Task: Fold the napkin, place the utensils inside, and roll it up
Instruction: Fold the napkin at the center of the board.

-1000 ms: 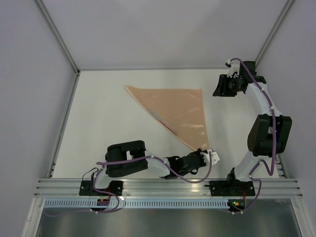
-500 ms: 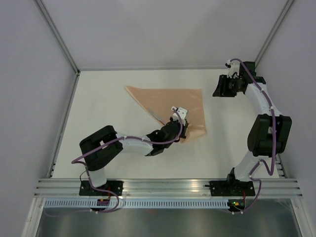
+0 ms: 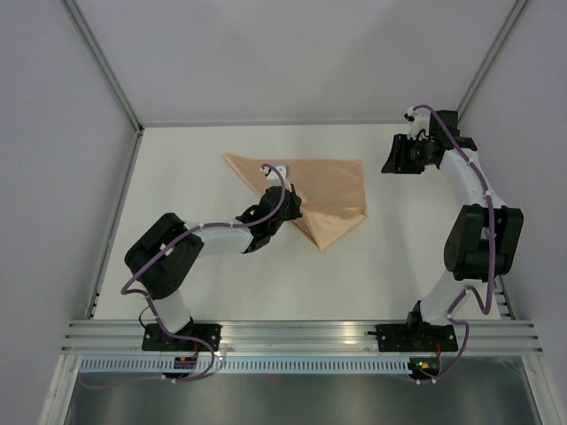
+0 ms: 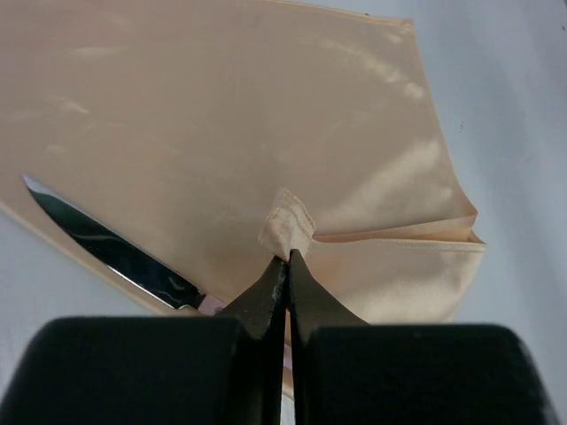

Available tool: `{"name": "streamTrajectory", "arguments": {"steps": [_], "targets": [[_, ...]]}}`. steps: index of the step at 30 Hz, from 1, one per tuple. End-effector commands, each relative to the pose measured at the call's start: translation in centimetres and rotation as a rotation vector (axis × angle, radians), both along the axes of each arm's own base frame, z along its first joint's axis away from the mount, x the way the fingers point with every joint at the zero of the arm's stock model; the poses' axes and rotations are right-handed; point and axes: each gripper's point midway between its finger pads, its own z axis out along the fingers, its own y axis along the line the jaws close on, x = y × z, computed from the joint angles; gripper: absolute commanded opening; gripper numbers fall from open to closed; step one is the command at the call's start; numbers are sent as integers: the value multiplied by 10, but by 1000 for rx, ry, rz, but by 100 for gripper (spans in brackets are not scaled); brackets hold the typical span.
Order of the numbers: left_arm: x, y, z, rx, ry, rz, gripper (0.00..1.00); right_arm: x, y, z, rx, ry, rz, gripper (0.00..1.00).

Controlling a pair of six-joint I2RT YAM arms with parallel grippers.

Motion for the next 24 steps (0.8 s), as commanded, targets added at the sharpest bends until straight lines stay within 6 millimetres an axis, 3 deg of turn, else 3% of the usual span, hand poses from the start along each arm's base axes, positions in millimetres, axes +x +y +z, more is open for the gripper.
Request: {"name": "streamTrajectory", "arguments": {"steps": [1, 9, 24], "targets": [[5, 9, 10, -87, 43, 22, 2, 3, 1, 2, 15, -10, -7, 50], [16, 30, -7, -102, 89, 64, 2, 3, 1, 2, 16, -10, -6, 50], [29, 52, -26, -116, 144, 108, 2, 2, 5, 0, 15, -6, 3, 50]]}}
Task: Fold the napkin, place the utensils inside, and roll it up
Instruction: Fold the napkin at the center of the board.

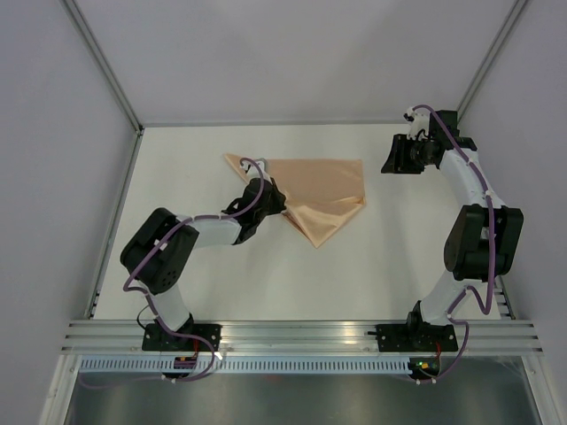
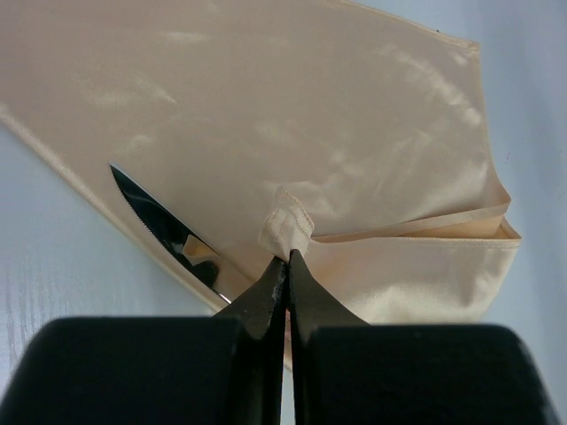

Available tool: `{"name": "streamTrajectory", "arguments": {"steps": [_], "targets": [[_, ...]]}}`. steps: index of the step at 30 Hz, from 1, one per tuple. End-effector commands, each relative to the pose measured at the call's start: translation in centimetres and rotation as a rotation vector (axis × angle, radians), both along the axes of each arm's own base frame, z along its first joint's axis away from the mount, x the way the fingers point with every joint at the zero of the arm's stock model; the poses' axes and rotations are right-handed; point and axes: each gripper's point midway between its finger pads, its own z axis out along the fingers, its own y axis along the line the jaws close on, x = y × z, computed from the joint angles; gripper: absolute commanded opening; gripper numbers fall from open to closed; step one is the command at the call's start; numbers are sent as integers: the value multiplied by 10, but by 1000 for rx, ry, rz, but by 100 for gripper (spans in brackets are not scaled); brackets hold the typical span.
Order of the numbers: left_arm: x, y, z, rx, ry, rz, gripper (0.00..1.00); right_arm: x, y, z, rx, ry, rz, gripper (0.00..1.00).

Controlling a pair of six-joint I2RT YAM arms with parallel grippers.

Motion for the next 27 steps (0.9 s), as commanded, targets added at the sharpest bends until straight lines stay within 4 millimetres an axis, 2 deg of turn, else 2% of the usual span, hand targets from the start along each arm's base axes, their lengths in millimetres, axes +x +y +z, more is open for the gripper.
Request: {"name": "streamTrajectory", "arguments": {"steps": [1, 15, 27], "targets": [[2, 1, -6, -55, 38, 11, 2, 2, 5, 0, 13, -5, 4, 50], [8, 9, -24, -96, 96, 21, 2, 1, 7, -2, 7, 0, 11, 50], [14, 12, -34, -111, 135, 15, 7, 1, 8, -4, 5, 3, 17, 50]]}}
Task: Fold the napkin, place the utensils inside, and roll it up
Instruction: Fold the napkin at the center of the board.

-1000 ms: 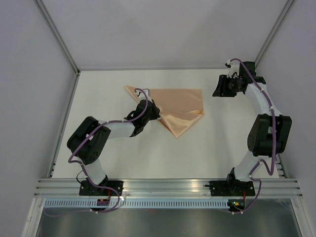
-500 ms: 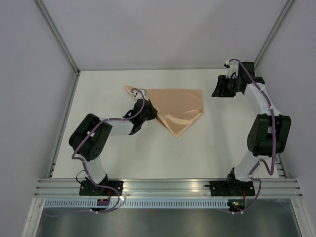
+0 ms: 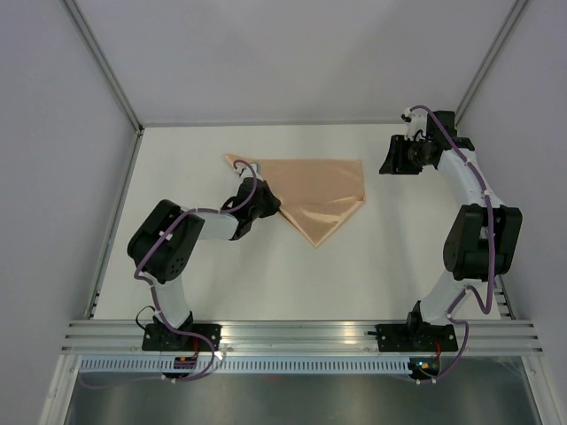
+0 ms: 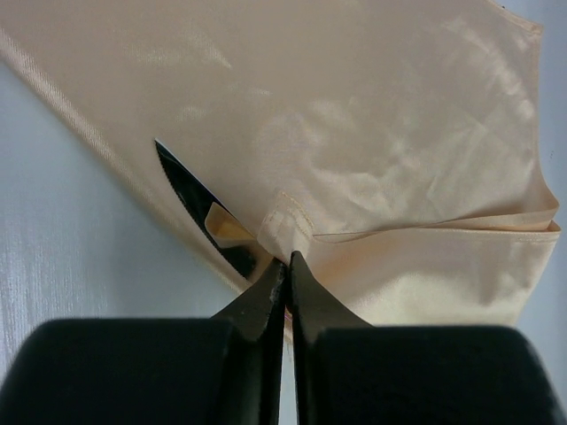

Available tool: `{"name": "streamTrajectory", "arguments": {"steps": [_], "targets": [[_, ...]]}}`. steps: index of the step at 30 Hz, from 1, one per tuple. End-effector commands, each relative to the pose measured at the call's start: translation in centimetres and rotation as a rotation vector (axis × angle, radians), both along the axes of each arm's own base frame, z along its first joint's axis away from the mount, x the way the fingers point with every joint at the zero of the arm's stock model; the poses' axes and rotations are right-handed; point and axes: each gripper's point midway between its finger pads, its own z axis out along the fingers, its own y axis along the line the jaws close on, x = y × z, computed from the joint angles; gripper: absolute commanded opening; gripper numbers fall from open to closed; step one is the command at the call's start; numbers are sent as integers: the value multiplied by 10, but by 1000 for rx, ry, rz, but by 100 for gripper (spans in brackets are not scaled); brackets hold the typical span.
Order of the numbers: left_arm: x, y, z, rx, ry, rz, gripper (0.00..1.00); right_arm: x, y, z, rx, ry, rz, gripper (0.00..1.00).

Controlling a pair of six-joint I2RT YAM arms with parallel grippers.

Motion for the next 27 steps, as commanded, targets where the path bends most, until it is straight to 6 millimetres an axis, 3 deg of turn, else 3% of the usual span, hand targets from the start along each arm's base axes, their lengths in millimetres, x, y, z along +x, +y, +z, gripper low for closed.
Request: {"name": "streamTrajectory", "arguments": {"steps": [1, 7, 12, 19, 27], "targets": [[7, -5, 5, -57, 7, 13, 8, 2, 3, -2, 5, -2, 4, 51], [11, -2, 5, -59, 10, 18, 23, 2, 3, -3, 4, 0, 5, 50], [14, -1, 6, -62, 8, 20, 27, 2, 3, -4, 3, 2, 6, 50], [19, 4, 9, -63, 2, 29, 43, 2, 3, -5, 0, 4, 7, 50], [26, 11, 11, -72, 2, 46, 44, 2, 3, -5, -1, 3, 9, 50]]}}
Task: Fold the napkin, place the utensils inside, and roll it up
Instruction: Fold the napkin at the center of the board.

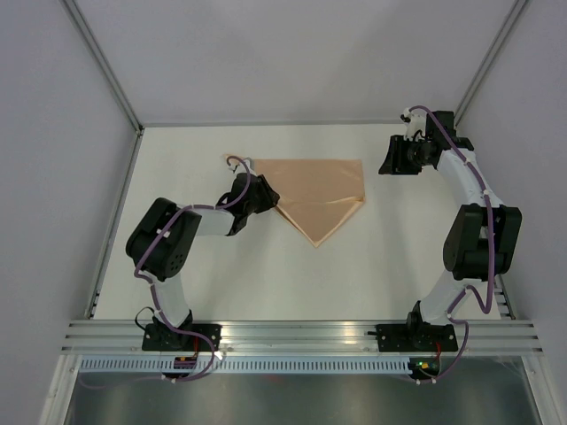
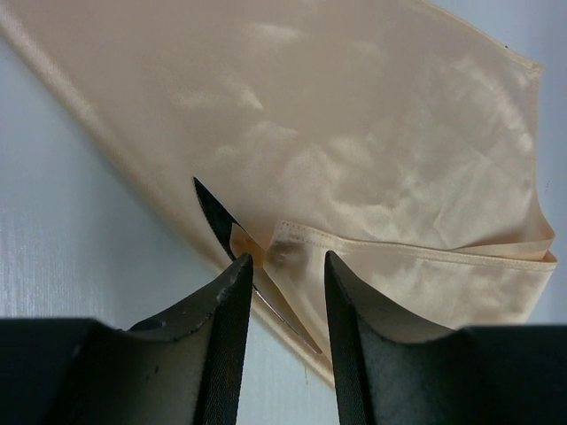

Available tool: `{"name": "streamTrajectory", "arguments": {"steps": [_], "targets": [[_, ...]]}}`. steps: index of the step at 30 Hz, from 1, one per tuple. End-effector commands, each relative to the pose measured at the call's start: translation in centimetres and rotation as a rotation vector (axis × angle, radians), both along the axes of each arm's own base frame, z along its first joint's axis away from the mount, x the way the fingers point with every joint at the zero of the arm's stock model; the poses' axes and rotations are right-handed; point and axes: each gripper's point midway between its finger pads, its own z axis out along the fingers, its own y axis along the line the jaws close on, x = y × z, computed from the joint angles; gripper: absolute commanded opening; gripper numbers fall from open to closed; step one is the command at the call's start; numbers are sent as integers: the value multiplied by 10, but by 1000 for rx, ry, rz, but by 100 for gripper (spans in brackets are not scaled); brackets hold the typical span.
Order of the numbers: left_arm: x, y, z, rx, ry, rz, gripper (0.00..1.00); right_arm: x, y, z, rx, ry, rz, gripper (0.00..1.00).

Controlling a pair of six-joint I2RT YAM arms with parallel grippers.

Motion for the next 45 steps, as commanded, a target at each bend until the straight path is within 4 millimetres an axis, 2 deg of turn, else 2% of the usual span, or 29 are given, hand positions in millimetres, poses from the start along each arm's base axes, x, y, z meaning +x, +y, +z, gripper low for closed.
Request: {"name": "streamTrajectory", "arguments": {"steps": [1, 6, 8, 9, 12, 14, 18, 23, 24, 25, 29, 30, 32, 38, 45], "targets": [[12, -3, 10, -51, -6, 20, 44, 3, 2, -4, 0, 2, 5, 50], [19, 11, 19, -45, -22, 56, 44, 3, 1, -5, 2, 5, 2, 50], [29, 26, 25, -60, -25, 100, 44, 2, 2, -3, 3, 3, 4, 51], [34, 43, 25, -60, -9, 140, 45, 2, 3, -3, 3, 3, 5, 50], [51, 66, 39, -89, -6, 209, 46, 2, 2, -1, 6, 0, 4, 50], [63, 101, 42, -96, 15, 296, 48, 2, 3, -1, 6, -1, 7, 50], [85, 132, 52, -105, 11, 369, 53, 3, 4, -1, 10, -3, 11, 50], [107, 157, 47, -111, 29, 410, 55, 3, 6, -1, 16, -1, 15, 50], [115, 162, 53, -120, 12, 416, 57, 3, 6, -2, 16, 0, 15, 50], [118, 163, 43, -115, 36, 412, 57, 3, 6, -2, 16, 0, 15, 50], [134, 169, 30, -106, 61, 411, 57, 4, 7, -4, 18, 7, 18, 50], [140, 171, 33, -109, 54, 416, 57, 4, 7, -5, 18, 8, 19, 50], [143, 166, 20, -127, 75, 391, 57, 4, 7, -6, 17, 12, 20, 50], [160, 166, 5, -173, 90, 388, 57, 5, 8, -6, 17, 10, 21, 50], [170, 166, -8, -195, 106, 398, 48, 5, 7, -9, 12, 15, 21, 50]]}}
